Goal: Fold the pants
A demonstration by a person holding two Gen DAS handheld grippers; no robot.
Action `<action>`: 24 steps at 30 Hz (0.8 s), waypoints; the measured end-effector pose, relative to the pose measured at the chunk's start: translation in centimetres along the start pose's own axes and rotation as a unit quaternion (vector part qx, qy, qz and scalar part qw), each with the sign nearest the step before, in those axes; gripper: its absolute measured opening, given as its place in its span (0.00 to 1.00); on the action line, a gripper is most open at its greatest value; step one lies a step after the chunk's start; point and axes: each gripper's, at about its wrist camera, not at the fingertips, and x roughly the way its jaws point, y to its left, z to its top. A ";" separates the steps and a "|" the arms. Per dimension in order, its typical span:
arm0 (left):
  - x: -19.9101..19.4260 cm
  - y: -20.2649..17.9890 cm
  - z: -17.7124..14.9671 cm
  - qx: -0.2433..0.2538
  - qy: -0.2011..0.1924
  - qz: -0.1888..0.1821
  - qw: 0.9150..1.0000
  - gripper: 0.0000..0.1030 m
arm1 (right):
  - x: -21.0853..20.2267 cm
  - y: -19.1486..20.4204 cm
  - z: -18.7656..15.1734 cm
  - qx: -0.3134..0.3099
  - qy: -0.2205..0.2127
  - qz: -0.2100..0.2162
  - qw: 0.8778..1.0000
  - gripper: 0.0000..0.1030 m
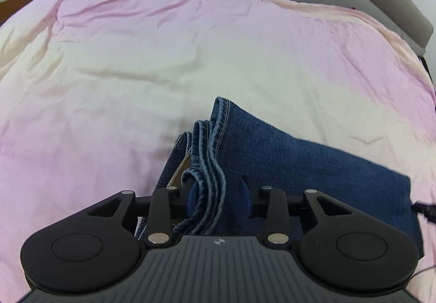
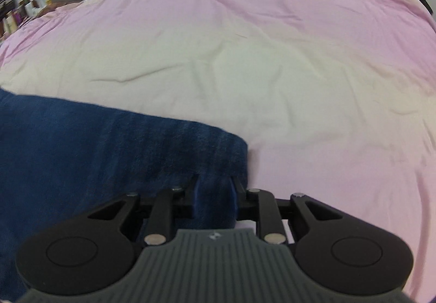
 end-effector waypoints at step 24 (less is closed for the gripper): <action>4.2 -7.4 -1.3 0.272 -0.028 0.190 0.943 0.20 | 0.4 0.7 -3.1 -0.029 0.023 -0.019 0.999 0.22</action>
